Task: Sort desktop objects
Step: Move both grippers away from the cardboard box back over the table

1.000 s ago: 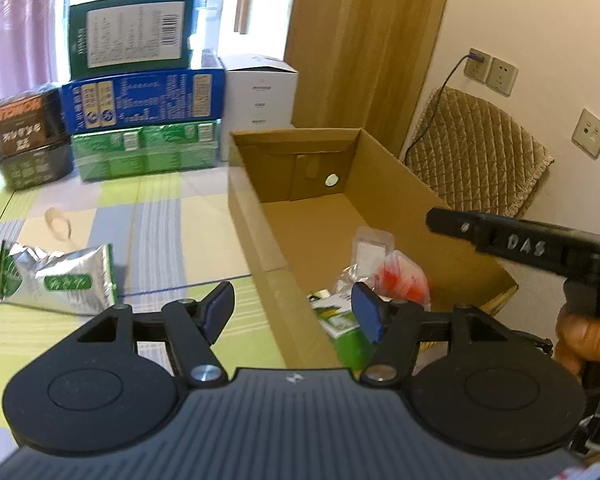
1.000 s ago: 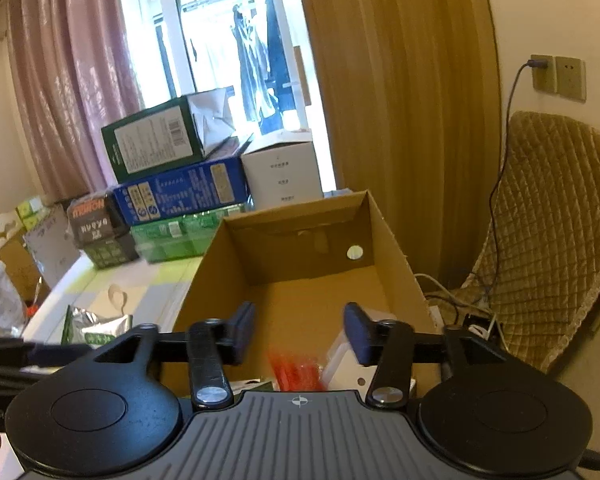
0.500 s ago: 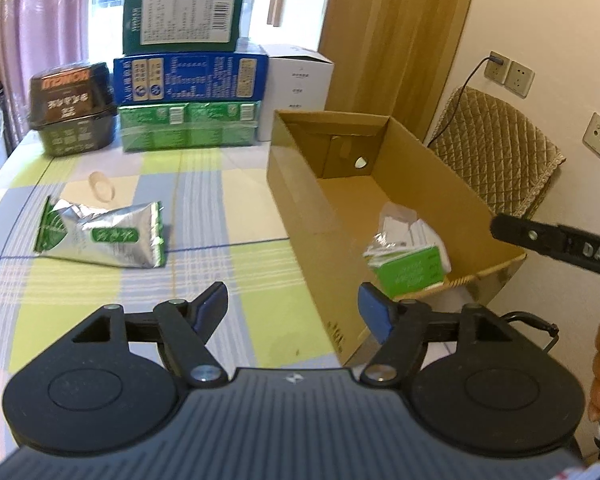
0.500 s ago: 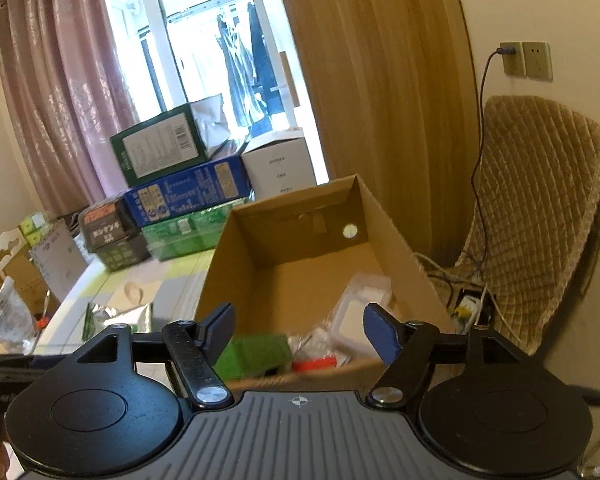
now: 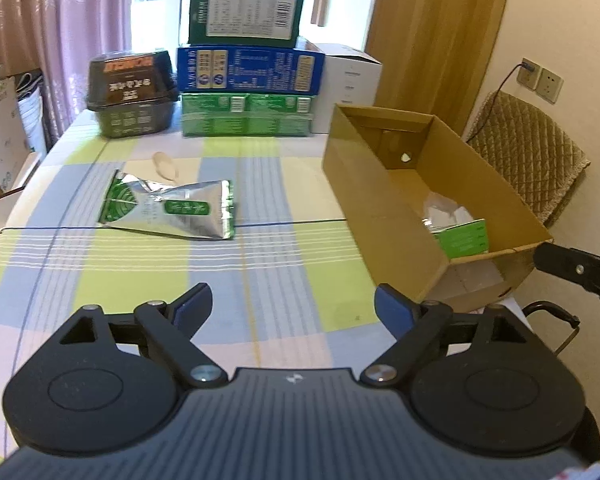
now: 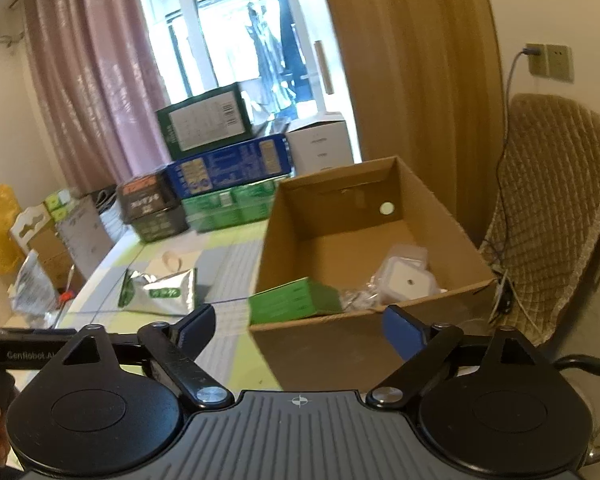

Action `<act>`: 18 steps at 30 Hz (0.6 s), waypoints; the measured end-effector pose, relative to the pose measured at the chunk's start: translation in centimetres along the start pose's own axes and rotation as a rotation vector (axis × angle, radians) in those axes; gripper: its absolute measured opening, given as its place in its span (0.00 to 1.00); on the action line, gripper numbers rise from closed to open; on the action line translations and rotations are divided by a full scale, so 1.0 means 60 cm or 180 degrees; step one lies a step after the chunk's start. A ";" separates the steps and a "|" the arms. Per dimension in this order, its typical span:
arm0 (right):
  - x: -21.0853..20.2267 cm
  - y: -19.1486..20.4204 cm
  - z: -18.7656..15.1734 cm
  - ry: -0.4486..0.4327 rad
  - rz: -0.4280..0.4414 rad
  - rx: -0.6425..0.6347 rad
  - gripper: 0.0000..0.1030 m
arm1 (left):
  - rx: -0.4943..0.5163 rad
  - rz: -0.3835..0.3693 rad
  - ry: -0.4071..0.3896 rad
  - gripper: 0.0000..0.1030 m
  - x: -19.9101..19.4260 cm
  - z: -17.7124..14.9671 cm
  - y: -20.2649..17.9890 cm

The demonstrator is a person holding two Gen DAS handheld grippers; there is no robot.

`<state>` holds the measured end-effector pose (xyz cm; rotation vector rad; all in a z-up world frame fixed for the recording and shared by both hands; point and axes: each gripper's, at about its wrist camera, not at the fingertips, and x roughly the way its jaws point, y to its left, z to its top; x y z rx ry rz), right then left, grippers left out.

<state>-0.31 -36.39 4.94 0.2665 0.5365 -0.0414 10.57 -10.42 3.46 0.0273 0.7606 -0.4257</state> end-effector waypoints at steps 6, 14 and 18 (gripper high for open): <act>0.005 0.040 -0.019 0.0066 0.0094 -0.0126 0.95 | -0.0034 0.0101 0.0009 0.92 -0.018 -0.019 0.037; 0.009 0.083 -0.049 0.0156 0.0202 -0.0273 0.98 | -0.0103 0.0286 0.0130 0.99 -0.030 -0.063 0.094; 0.011 0.104 -0.063 0.0211 0.0285 -0.0392 0.98 | -0.0103 0.0346 0.0167 0.99 -0.035 -0.079 0.120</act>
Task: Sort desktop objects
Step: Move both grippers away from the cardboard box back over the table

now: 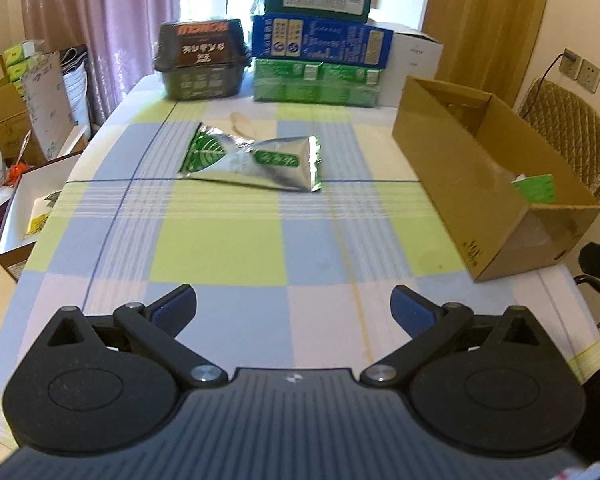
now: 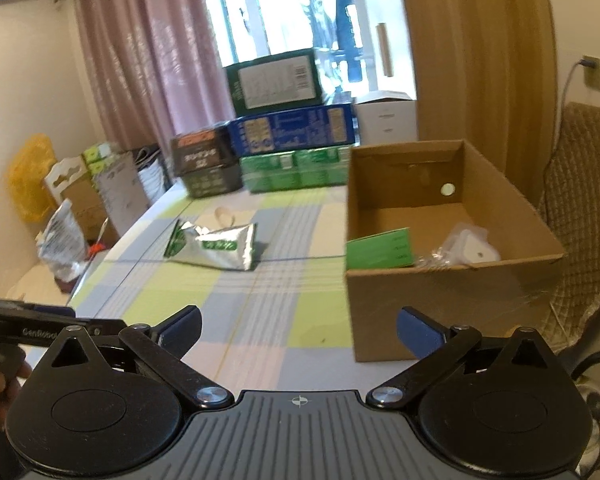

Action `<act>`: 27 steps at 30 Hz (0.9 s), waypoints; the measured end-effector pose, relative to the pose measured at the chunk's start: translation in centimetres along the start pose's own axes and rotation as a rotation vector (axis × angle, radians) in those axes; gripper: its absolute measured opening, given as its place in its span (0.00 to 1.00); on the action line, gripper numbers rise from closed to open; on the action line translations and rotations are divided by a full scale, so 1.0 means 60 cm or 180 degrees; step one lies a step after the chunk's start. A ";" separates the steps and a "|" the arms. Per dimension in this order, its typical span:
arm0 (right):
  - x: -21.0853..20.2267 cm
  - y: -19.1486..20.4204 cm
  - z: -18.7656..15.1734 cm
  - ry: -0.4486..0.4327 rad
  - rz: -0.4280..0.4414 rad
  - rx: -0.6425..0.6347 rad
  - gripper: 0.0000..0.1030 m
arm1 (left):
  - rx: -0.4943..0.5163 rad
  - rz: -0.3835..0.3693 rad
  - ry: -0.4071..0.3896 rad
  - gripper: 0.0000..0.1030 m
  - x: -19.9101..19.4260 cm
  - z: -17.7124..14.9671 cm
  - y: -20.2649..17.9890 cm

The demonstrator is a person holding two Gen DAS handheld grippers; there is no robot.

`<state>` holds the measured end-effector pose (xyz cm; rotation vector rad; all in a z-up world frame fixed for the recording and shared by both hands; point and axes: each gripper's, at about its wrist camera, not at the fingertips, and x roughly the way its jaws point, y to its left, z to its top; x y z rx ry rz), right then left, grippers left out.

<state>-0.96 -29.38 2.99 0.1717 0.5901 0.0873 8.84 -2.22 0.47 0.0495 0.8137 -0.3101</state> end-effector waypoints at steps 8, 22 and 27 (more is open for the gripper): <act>0.021 0.052 -0.004 0.0090 0.0267 -0.0368 0.98 | 0.0319 -0.0001 0.0018 0.99 -0.005 -0.007 0.037; 0.120 0.118 0.033 0.0282 0.0547 -0.0891 0.98 | 0.0869 -0.0135 0.0192 0.99 0.027 0.027 0.099; 0.159 0.126 0.054 0.0353 0.0566 -0.1081 0.98 | 0.1073 -0.0232 0.0163 0.98 0.053 0.039 0.113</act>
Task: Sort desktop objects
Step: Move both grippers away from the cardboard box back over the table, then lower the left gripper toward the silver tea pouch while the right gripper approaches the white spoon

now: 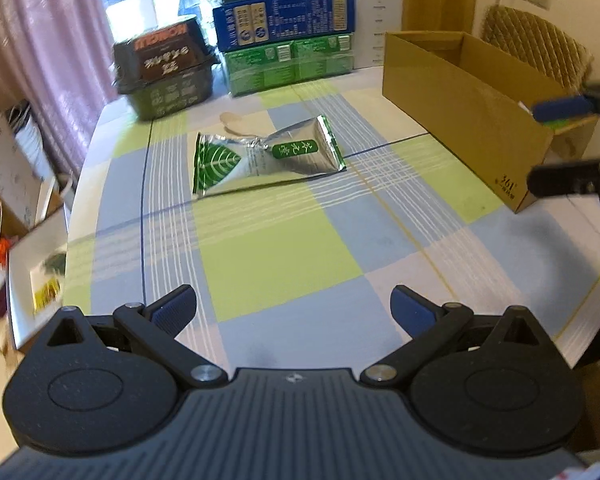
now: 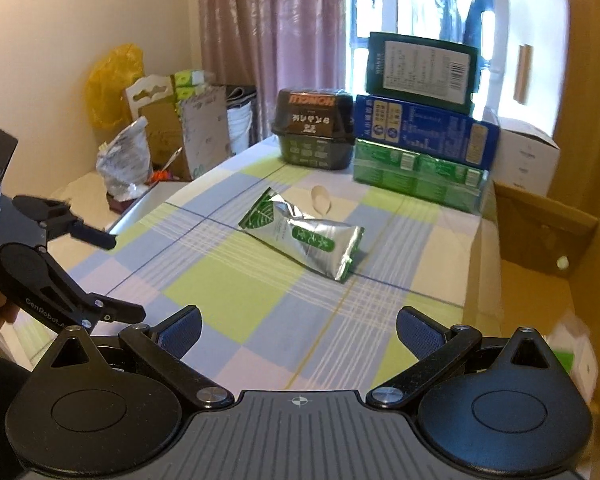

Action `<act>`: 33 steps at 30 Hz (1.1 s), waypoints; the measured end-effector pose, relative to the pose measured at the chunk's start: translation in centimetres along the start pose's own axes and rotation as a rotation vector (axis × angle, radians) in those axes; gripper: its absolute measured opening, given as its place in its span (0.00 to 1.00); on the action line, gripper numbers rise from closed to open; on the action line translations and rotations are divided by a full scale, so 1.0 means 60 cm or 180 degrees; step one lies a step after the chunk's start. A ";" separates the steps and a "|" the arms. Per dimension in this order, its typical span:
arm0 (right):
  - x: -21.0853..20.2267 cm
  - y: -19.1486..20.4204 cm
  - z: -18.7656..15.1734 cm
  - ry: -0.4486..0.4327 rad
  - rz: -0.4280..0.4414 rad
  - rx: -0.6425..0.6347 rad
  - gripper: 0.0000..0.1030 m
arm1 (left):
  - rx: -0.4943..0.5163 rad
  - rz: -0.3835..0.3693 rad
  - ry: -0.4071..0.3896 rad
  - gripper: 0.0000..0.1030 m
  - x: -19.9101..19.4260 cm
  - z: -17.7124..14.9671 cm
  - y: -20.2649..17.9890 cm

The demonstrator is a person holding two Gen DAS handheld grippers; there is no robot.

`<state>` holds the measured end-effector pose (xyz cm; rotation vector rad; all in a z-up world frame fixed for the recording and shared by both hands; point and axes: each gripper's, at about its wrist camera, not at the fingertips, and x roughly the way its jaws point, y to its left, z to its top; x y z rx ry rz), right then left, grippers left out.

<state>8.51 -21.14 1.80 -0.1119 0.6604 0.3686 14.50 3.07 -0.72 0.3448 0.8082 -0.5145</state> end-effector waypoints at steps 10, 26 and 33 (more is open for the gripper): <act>0.106 -0.034 0.081 0.0382 0.0222 -0.0611 0.98 | 0.0848 -0.0057 -0.0118 0.98 0.078 0.087 0.044; 0.291 -0.086 0.134 0.0885 0.0493 -0.1477 0.98 | 0.2351 -0.0545 0.0104 0.98 0.251 0.198 0.081; 0.343 -0.092 0.127 0.1054 0.0559 -0.1738 0.98 | 0.2660 -0.0740 0.0286 0.98 0.310 0.236 0.081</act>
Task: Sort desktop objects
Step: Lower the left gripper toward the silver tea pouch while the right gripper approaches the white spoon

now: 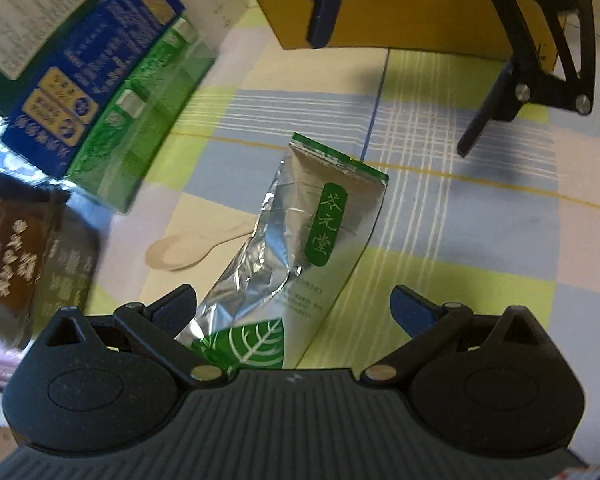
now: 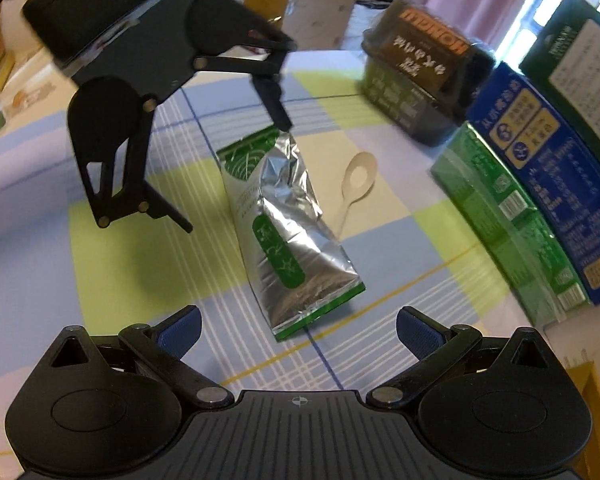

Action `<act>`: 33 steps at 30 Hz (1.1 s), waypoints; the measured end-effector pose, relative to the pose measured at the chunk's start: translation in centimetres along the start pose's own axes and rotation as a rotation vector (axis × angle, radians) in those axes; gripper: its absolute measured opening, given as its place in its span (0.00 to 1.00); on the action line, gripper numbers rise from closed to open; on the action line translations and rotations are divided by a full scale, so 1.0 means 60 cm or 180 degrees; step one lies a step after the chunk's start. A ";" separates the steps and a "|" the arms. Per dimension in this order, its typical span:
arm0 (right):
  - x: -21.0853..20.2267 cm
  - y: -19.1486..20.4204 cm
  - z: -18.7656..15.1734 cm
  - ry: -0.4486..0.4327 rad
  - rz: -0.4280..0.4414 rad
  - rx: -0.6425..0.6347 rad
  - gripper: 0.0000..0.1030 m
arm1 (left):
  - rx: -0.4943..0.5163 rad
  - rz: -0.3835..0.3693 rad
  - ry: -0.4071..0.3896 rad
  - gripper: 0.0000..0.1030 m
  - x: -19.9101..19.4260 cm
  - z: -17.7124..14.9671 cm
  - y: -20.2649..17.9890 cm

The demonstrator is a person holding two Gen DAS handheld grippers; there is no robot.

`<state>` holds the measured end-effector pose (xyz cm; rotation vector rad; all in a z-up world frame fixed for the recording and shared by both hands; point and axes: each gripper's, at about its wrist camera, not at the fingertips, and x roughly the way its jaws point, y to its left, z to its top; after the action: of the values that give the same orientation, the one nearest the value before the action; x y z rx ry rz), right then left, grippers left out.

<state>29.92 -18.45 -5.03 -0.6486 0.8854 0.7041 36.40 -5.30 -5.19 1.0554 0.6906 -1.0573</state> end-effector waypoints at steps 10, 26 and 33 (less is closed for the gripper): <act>0.044 -0.014 0.009 0.0056 0.0079 -0.0204 0.98 | 0.0320 -0.0342 0.0057 0.98 0.056 0.019 0.028; 0.075 -0.047 0.017 0.0114 0.0040 -0.0045 0.98 | -0.0206 -0.0664 0.0471 0.64 0.092 0.000 0.061; 0.079 -0.051 0.032 0.0181 0.0020 0.0130 0.98 | -0.0755 -0.0577 0.0690 0.58 0.062 -0.053 0.061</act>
<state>35.29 -17.55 -7.51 -0.6321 0.9522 0.6743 41.27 -3.22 -8.30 0.9207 1.0764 -0.9943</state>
